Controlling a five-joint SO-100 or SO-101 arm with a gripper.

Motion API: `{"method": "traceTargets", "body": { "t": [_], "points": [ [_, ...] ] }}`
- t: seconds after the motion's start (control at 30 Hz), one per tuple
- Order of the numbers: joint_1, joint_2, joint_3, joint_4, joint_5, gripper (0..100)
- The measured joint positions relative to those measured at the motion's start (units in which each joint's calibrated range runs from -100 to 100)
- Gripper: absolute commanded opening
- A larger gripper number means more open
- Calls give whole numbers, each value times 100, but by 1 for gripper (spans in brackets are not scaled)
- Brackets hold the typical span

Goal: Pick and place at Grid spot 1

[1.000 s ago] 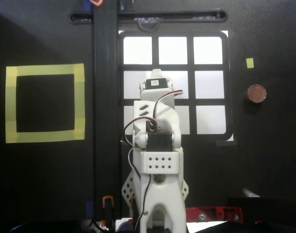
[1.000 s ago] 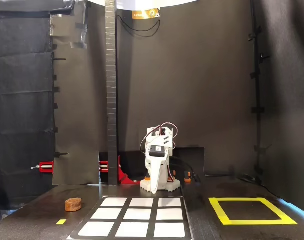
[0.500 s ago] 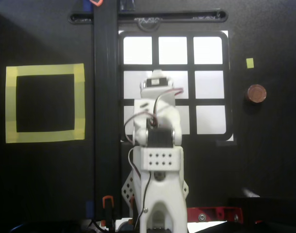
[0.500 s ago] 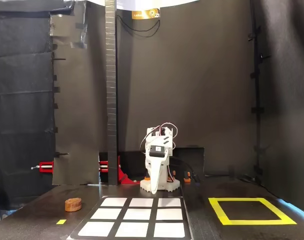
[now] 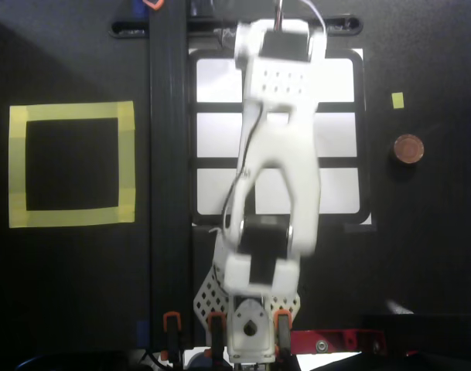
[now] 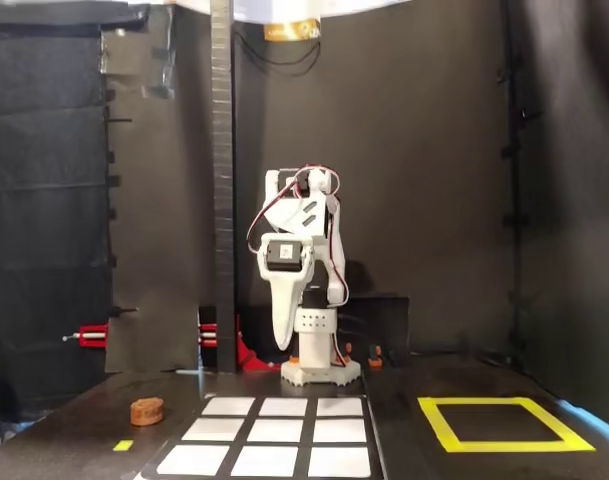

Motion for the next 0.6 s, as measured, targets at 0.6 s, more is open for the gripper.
{"method": "traceTargets", "body": {
  "t": [0.6],
  "points": [
    [779, 1680, -1615, 1165, 2256, 0]
  ]
}}
